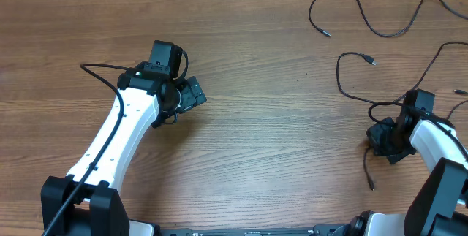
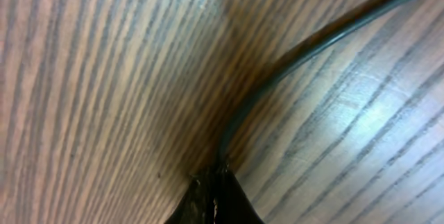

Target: Untangle cables

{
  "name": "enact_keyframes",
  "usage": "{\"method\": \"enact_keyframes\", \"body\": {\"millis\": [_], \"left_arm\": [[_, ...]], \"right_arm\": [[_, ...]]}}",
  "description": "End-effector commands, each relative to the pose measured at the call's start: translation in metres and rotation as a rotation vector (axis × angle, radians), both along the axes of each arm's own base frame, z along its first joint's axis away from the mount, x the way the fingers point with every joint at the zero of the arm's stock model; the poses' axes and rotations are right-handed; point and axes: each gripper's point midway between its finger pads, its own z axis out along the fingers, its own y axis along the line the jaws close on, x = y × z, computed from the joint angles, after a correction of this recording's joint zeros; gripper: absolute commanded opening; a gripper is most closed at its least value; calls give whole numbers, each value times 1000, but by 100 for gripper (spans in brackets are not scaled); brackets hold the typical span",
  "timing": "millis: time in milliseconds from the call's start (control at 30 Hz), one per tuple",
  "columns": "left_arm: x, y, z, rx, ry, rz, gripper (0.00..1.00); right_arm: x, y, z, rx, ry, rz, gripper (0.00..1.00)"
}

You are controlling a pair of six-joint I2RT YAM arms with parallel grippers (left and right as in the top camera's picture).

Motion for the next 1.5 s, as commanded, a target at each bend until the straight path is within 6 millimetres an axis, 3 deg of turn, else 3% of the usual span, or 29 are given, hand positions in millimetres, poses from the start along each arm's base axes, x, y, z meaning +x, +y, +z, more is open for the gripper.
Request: {"method": "enact_keyframes", "body": {"millis": [0,600,833,1233,1467], "left_arm": [[0,1,-4,8,9,6,99],[0,1,-4,8,9,6,100],[0,1,-3,8,9,6,100],[0,1,-4,8,10,6,99],[-1,1,-4,9,13,6,100]], "right_arm": [[5,8,-6,36,-14,16,4],[45,-2,10,7,-163,23,4],[63,10,17,83,-256,49,4],[61,11,18,81,-247,95,4],[69,3,36,33,-237,170,8]]}}
